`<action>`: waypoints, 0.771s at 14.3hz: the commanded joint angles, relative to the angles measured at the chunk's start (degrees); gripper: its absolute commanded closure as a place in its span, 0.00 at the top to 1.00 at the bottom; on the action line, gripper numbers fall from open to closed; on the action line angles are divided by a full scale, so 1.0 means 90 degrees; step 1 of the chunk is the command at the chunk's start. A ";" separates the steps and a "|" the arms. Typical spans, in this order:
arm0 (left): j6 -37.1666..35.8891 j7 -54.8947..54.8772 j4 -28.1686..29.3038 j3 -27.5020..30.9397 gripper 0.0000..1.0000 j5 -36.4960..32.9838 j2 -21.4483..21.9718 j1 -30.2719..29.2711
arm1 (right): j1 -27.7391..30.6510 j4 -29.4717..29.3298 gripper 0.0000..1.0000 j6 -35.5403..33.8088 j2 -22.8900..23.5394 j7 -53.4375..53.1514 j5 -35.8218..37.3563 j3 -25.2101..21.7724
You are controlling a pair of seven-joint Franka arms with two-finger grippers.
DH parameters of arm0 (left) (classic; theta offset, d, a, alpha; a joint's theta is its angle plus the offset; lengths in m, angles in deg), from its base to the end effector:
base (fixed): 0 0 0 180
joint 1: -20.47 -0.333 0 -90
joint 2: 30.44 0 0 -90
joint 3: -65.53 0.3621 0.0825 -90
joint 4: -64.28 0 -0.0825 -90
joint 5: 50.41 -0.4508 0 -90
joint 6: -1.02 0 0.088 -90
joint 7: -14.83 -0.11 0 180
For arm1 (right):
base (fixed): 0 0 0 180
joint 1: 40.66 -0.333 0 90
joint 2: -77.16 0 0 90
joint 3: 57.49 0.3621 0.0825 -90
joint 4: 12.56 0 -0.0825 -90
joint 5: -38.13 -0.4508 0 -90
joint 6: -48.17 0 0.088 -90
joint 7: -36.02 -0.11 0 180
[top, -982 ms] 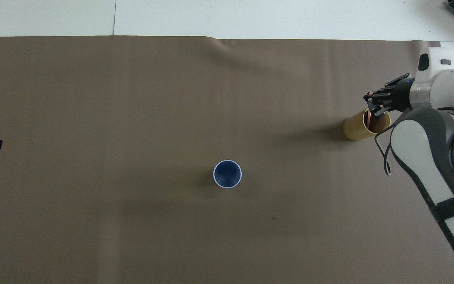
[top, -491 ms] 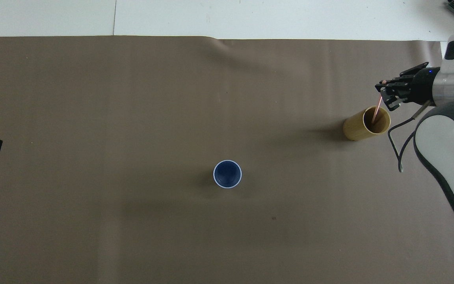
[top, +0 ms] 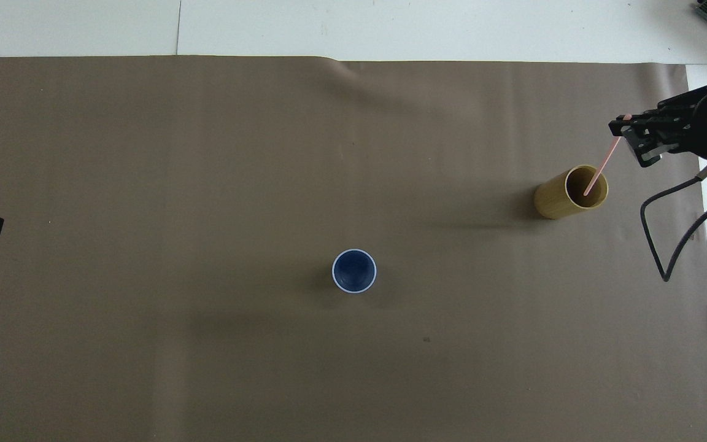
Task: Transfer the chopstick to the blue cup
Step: 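Grasp the pink straw with the right gripper and lift it out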
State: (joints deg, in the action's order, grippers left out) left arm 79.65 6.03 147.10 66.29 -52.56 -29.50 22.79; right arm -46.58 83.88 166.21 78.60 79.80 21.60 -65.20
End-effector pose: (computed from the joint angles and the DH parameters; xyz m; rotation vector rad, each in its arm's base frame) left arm 0.5927 -0.0114 0.7270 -3.0953 0.2707 0.0916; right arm 0.6704 -0.0040 0.6423 -2.8062 -0.9340 -0.6433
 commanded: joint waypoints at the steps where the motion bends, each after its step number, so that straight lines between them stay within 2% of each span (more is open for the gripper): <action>1: -0.0094 -0.0087 0.0026 -0.0074 1.00 -0.0054 0.0072 -0.0102 | -0.0151 -0.0071 0.00 -0.0098 -0.0052 -0.0575 -0.0088 0.0046; 4: -0.0094 -0.0087 0.0026 -0.0074 1.00 -0.0054 0.0082 -0.0102 | -0.0726 -0.0071 0.00 0.0000 -0.0062 -0.1462 0.0019 0.0056; 7: -0.0094 -0.0087 0.0026 -0.0074 1.00 -0.0054 0.0072 -0.0102 | -0.1410 -0.0061 0.00 0.0049 -0.0120 -0.2721 0.0721 0.0056; 11: -0.0094 -0.0087 0.0026 -0.0065 1.00 -0.0054 0.0082 -0.0102 | -0.2279 -0.0003 0.00 0.0068 -0.0169 -0.4089 0.1092 0.0056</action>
State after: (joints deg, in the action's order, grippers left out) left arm 79.65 6.03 147.10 66.29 -52.56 -29.50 22.79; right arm -64.34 83.25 166.42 77.85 48.52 29.07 -64.59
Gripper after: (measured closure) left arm 0.000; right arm 0.916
